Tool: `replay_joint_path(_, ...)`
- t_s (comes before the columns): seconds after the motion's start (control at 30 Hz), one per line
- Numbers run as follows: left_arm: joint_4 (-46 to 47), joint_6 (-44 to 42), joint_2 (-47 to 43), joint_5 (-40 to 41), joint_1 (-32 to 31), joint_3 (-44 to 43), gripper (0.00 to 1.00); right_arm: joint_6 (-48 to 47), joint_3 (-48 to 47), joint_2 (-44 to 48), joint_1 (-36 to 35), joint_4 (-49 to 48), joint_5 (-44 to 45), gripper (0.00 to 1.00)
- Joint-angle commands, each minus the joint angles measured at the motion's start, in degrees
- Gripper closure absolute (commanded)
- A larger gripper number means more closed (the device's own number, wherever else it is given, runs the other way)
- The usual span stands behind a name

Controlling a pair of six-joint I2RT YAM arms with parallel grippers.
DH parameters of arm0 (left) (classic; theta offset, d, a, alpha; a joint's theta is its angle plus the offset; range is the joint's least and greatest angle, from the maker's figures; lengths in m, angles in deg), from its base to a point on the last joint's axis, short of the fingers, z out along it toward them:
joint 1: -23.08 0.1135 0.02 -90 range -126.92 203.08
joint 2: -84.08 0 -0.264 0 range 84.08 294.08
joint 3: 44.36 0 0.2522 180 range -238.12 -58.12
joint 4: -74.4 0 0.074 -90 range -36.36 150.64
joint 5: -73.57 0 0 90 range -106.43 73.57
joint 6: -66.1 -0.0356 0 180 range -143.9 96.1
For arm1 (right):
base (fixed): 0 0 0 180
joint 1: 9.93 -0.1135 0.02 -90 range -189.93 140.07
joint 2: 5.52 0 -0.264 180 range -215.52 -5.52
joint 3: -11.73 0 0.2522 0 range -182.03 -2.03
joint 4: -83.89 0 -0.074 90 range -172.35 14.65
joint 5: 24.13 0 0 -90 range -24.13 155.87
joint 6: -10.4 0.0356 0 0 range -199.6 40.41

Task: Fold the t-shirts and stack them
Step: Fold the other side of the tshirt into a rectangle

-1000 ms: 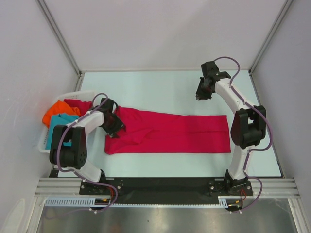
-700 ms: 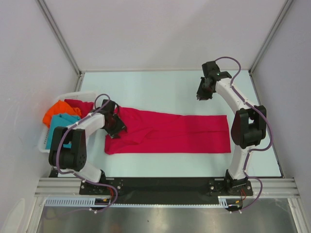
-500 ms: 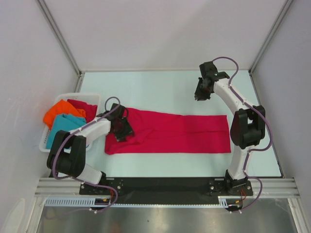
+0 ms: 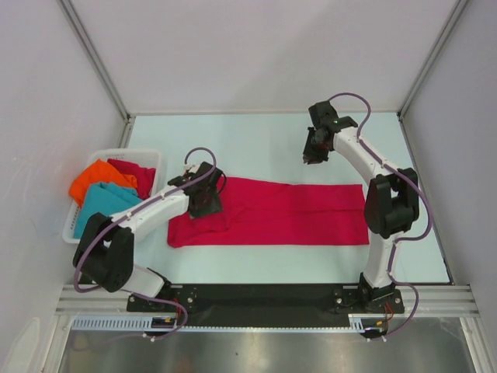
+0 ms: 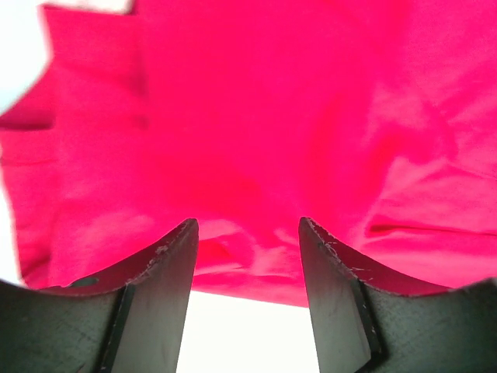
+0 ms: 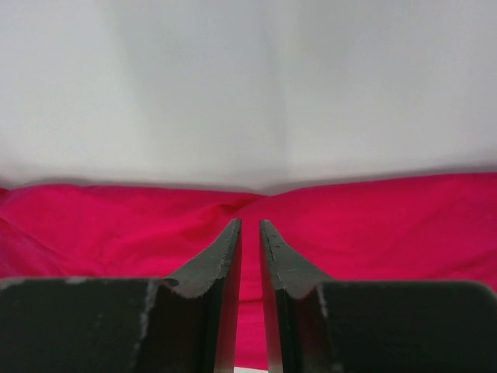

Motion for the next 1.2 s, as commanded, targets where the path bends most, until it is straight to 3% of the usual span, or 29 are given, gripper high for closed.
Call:
replay_joint_path(0.0, -4.82, 1.07, -2.69, 5.87, -0.04, -1.00, 0.40, 0.05, -2.50, -1.52, -0.50, -0.40, -1.10, 0.80)
replay_joint_path(0.17, -9.83, 5.11, -4.26, 9.99, -0.04, -1.61, 0.40, -0.03, -4.08, -3.36, -2.96, -0.66, -1.54, 0.79)
replay_joint_path(0.37, -17.03, 8.63, -13.23, 15.36, -0.04, -3.80, 0.40, -1.26, -11.29, -9.95, -11.92, 0.48, -5.48, 0.78)
replay_joint_path(0.57, -22.92, 8.19, -18.33, 17.55, -0.04, -5.39, 0.40, 1.10, -12.88, -14.96, -16.93, -8.02, -24.80, 0.69)
replay_joint_path(0.7, -24.51, 8.89, -22.55, 17.29, -0.04, -2.50, 0.40, 3.48, -14.89, -18.39, -19.92, -13.05, -35.96, 0.69)
replay_joint_path(0.87, -25.57, 9.77, -25.98, 16.77, -0.04, -0.38, 0.40, 2.69, -21.48, -24.98, -24.14, -11.21, -38.88, 0.68)
replay_joint_path(1.17, -25.83, 9.07, -26.86, 16.24, 0.05, -2.31, 0.40, 4.54, -32.55, -38.42, -22.57, -9.90, -40.49, 0.69)
